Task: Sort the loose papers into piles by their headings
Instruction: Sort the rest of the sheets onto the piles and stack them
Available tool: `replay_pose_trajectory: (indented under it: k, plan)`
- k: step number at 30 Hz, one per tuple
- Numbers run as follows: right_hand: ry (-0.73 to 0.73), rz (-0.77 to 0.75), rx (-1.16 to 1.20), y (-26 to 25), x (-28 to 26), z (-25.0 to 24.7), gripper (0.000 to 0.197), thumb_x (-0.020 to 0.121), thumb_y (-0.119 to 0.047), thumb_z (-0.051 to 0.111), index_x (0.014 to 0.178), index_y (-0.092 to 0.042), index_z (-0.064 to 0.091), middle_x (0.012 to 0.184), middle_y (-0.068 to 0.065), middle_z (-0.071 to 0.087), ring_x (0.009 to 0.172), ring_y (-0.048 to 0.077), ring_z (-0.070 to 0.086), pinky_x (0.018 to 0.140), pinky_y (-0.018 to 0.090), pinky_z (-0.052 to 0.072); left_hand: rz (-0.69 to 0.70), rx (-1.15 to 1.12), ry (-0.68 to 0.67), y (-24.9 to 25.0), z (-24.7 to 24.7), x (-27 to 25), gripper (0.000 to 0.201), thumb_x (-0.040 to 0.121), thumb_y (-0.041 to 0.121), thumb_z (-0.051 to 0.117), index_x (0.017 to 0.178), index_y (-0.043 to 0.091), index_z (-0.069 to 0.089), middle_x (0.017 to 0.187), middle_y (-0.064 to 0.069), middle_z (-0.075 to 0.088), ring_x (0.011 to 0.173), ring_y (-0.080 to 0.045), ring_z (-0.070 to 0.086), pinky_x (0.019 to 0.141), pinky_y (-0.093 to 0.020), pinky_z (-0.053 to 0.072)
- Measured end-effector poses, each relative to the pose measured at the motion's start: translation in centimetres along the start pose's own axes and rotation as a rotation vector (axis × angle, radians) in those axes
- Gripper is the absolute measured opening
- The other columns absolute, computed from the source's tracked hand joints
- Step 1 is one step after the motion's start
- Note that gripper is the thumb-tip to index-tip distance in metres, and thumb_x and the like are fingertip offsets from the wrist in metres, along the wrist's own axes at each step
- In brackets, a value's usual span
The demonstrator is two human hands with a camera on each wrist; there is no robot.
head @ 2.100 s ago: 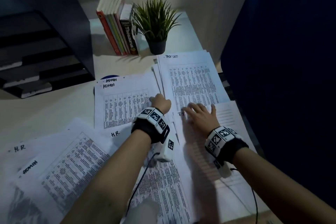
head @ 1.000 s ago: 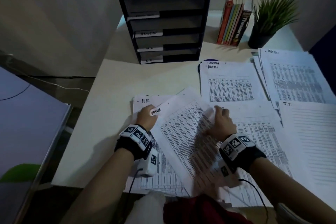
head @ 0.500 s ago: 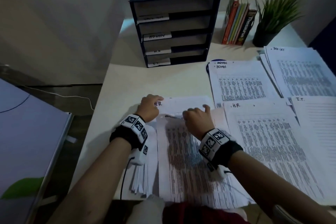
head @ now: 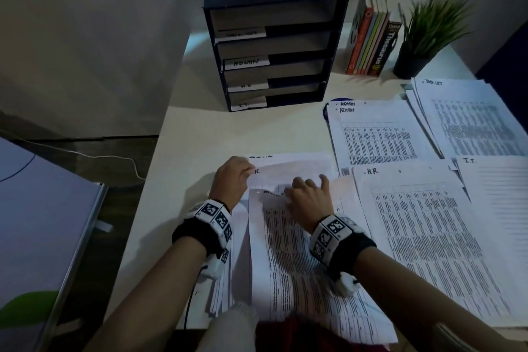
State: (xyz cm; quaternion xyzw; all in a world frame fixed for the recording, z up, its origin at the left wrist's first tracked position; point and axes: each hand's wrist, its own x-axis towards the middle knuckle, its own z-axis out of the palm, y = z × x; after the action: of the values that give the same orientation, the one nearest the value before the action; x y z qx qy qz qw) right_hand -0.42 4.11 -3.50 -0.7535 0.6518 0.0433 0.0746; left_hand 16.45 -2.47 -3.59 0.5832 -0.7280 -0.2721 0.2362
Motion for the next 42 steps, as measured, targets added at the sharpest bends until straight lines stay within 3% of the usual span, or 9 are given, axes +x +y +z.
replay_pose_trajectory:
  k: [4,8,11,19,26,29,33,37,42]
  plan:
    - [0.044,0.022,-0.007,0.3,1.5,-1.0,0.026,0.084,-0.016,0.059,0.110,-0.018,0.064,0.136,0.008,0.041,0.125,0.026,0.041,0.108,0.052,0.019,0.065,0.018,0.031,-0.2,0.0,0.0,0.013,0.084,0.002,0.061,0.089,0.000,0.073,0.125,-0.013,0.058,0.118,-0.028,0.050,0.105,-0.040,0.037]
    - [0.198,-0.102,-0.030,0.2,1.5,-1.9,0.026,0.046,-0.018,0.088,0.067,-0.020,0.072,0.122,0.012,0.061,0.111,0.032,0.059,0.089,0.063,0.039,-0.102,-0.303,-0.282,1.0,-1.0,-0.5,0.017,0.090,0.011,0.055,0.094,0.004,0.069,0.097,-0.011,0.064,0.093,-0.018,0.057,0.083,-0.024,0.043]
    - [0.201,-0.258,0.023,-0.1,0.6,-1.6,0.025,0.048,-0.029,0.088,0.068,-0.023,0.073,0.100,0.002,0.070,0.097,0.021,0.066,0.087,0.064,0.039,-0.203,-0.358,-0.377,1.1,-1.0,-0.4,0.044,0.097,0.034,0.037,0.080,0.010,0.069,0.098,-0.006,0.064,0.092,-0.015,0.055,0.085,-0.027,0.039]
    - [0.259,-0.229,0.307,0.0,-0.1,-0.5,0.038,0.079,-0.042,0.044,0.079,-0.017,0.072,0.100,0.000,0.069,0.091,0.020,0.064,0.094,0.041,0.039,-0.247,0.071,-0.244,-2.3,0.2,2.5,0.040,0.092,0.018,0.051,0.131,0.011,0.048,0.136,-0.010,0.043,0.128,-0.026,0.038,0.108,-0.037,0.031]
    - [0.107,-0.118,0.640,-0.2,1.2,-1.1,0.069,0.086,-0.054,0.021,0.097,-0.011,0.073,0.110,0.000,0.067,0.102,0.015,0.057,0.101,0.033,0.026,-0.082,0.075,-0.155,-1.5,-0.3,1.5,0.021,0.089,0.010,0.055,0.108,0.004,0.063,0.114,-0.012,0.061,0.111,-0.027,0.051,0.095,-0.034,0.039]
    - [0.229,-0.043,0.761,-0.3,2.3,-1.2,0.033,0.091,-0.024,0.049,0.084,-0.001,0.072,0.099,0.011,0.069,0.081,0.021,0.064,0.085,0.045,0.049,-0.090,-0.213,-0.311,-1.1,-1.1,0.9,0.013,0.088,0.012,0.059,0.076,0.012,0.063,0.079,-0.005,0.063,0.079,-0.019,0.059,0.072,-0.023,0.043]
    - [0.148,-0.119,0.663,-1.1,3.5,-2.3,0.027,0.078,-0.003,0.067,0.101,0.000,0.055,0.112,0.013,0.053,0.080,0.029,0.060,0.068,0.034,0.049,-0.216,-0.319,-0.377,-1.0,-1.6,1.4,0.049,0.076,0.058,0.050,0.063,0.012,0.056,0.060,-0.007,0.050,0.055,-0.015,0.045,0.058,-0.023,0.036]
    - [0.098,-0.097,0.612,-1.0,4.6,-2.4,0.039,0.080,-0.002,0.064,0.118,-0.003,0.056,0.123,0.011,0.053,0.094,0.029,0.061,0.081,0.031,0.049,-0.335,-0.404,-0.340,-0.3,-1.9,2.4,0.074,0.085,0.061,0.014,0.073,0.012,0.068,0.098,-0.007,0.066,0.090,-0.017,0.056,0.090,-0.031,0.034]
    - [0.066,-0.131,0.608,-0.8,4.3,-2.1,0.015,0.080,-0.011,0.067,0.089,0.001,0.066,0.092,0.014,0.063,0.081,0.029,0.061,0.073,0.037,0.050,-0.206,-0.005,-0.240,-1.5,-0.7,4.1,0.039,0.094,0.031,0.048,0.128,0.012,0.052,0.130,-0.009,0.049,0.125,-0.026,0.041,0.106,-0.041,0.032]
